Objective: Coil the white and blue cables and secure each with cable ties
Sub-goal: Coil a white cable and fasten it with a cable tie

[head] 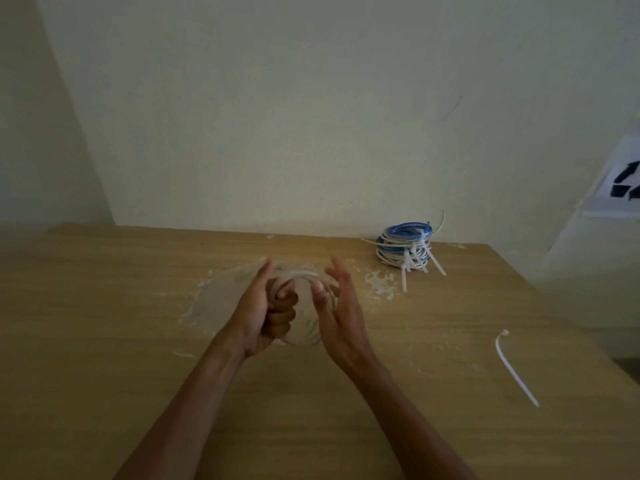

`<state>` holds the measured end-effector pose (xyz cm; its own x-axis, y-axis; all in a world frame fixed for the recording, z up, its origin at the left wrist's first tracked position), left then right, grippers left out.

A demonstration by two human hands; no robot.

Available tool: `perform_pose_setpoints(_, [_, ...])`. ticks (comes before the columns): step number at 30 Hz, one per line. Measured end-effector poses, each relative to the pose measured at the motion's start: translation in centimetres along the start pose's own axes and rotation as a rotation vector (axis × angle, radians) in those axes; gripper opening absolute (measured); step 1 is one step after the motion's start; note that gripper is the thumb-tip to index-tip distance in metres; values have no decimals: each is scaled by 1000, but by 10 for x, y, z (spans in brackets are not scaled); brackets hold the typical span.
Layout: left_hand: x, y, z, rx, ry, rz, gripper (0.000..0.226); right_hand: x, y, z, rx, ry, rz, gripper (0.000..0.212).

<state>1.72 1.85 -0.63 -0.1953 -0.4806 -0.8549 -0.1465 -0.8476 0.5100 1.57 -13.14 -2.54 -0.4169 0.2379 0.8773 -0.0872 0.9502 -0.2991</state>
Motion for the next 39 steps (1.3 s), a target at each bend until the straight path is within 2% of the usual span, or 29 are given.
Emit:
perform_pose_setpoints(2, [5, 8, 3, 22, -46, -100, 61, -3, 1, 1, 8, -36, -28, 44])
perform_pose_setpoints(4, [7, 10, 0, -89, -18, -196, 57, -5, 3, 2, -71, -34, -20, 32])
perform_pose_setpoints(6, [8, 7, -3, -240, 22, -283, 45, -5, 2, 2, -114, -18, 91, 30])
perform_pose_setpoints(8, [9, 6, -3, -282, 25, -353, 37, -5, -2, 2, -103, -64, 269, 21])
perform_pose_setpoints(10, [10, 8, 1, -218, -10, -460, 40, -1, -4, 2, 6, -193, 403, 33])
perform_pose_setpoints(13, [13, 13, 3, -132, -69, -479, 60, 1, -5, -1, 163, -305, 397, 44])
perform_pose_setpoints(17, [15, 2, -5, -169, -75, -403, 67, -3, -8, -4, 164, -275, 369, 34])
perform_pose_setpoints(21, [16, 1, -7, -181, -97, -428, 65, -7, -11, -5, 137, -335, 509, 26])
perform_pose_setpoints(23, [13, 4, -3, -168, -94, -448, 56, -5, -10, -3, 227, -320, 423, 29])
perform_pose_setpoints(27, [5, 2, 2, -156, -113, -352, 42, 3, -10, -2, 332, -322, 435, 30])
perform_pose_setpoints(31, [9, -1, -1, -179, -172, -302, 54, 12, -7, 2, 383, -198, 412, 27])
perform_pose_setpoints(33, [10, 1, -2, -166, -152, -301, 52, 13, -2, 5, 383, -169, 403, 28])
perform_pose_setpoints(36, [9, 6, -3, -141, -143, -307, 45, 11, -4, 4, 383, -84, 238, 20])
perform_pose_setpoints(39, [9, 13, 1, -147, -163, -385, 50, 9, -9, 2, 375, 10, 131, 14])
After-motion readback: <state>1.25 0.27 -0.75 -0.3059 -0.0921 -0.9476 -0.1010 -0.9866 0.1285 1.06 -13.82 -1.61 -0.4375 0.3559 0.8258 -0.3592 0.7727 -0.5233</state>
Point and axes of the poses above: each hand's wrist, its own z-axis away from the middle knuckle, its own y-axis out of the palm, x = y × z, the point moved 1 cm from there along -z, towards the middle knuckle, and after that the axes turned 3 degrees about x, right-handed, at the moved point
